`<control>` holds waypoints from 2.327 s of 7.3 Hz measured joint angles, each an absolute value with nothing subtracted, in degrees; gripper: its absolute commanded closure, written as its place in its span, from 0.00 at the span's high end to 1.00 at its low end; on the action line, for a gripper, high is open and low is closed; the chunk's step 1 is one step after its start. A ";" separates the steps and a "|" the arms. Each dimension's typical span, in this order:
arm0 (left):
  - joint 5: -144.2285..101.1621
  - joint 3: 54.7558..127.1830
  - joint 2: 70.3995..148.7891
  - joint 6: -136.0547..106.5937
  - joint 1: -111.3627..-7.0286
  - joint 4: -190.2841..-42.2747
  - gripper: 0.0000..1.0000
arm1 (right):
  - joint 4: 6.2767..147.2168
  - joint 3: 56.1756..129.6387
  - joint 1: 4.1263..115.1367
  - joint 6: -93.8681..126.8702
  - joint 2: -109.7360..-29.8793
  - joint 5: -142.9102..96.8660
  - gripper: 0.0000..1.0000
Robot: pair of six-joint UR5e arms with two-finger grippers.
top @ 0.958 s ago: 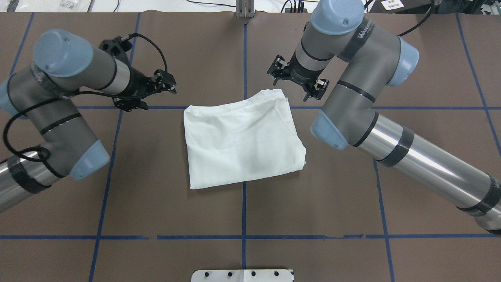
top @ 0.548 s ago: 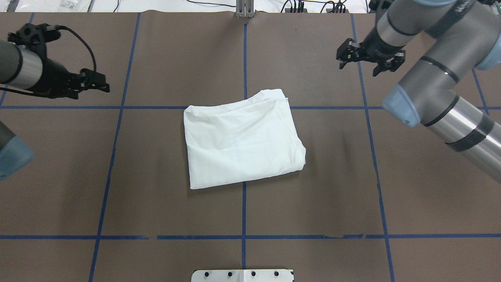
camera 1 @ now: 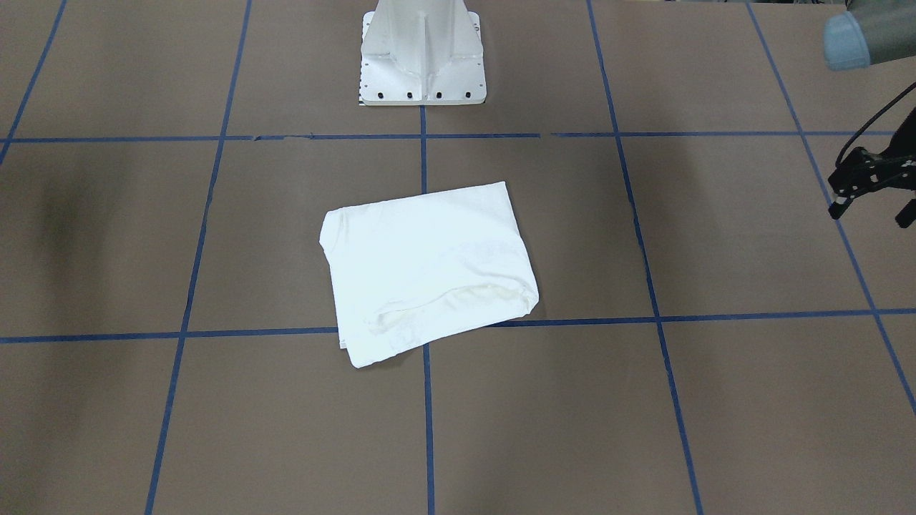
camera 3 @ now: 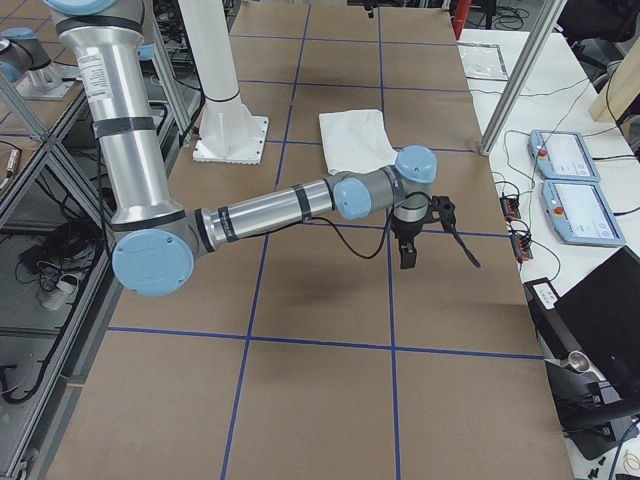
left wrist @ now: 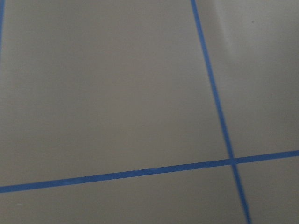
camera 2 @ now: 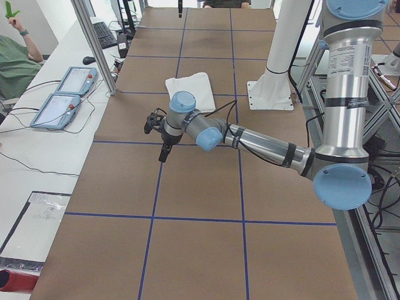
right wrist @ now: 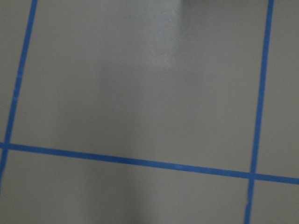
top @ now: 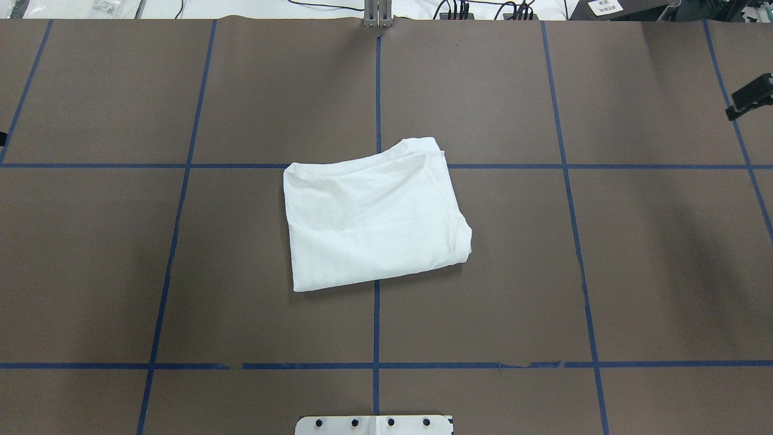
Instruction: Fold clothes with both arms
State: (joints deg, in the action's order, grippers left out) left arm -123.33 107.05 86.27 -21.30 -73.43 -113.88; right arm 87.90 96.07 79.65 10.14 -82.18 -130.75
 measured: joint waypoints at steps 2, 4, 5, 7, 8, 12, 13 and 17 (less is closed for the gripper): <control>-123.52 106.71 82.06 -11.07 -76.86 -113.43 1.00 | 88.12 95.99 85.20 -4.68 -89.20 -132.00 1.00; -123.66 106.36 78.89 -4.01 -79.32 -113.88 1.00 | 87.67 95.10 87.19 -10.07 -93.04 -131.92 1.00; -123.57 105.55 78.80 -3.49 -79.71 -114.15 1.00 | 87.34 93.93 87.39 -10.38 -93.05 -131.55 1.00; -123.49 101.64 79.47 -3.50 -80.09 -114.19 1.00 | 87.23 92.41 87.73 -10.51 -92.08 -131.40 1.00; -124.31 100.58 79.49 -3.52 -80.42 -113.20 1.00 | 87.48 92.23 88.12 -10.10 -91.88 -131.69 1.00; -133.03 103.08 79.45 -1.34 -84.03 -101.82 1.00 | 95.29 95.02 93.30 -7.63 -92.34 -136.98 1.00; -133.25 103.26 79.46 1.65 -85.45 -100.07 1.00 | 97.38 97.04 93.71 -5.34 -92.65 -137.31 1.00; -130.17 102.89 79.73 6.11 -89.34 -97.75 1.00 | 98.36 98.57 93.86 -0.06 -93.01 -137.43 1.00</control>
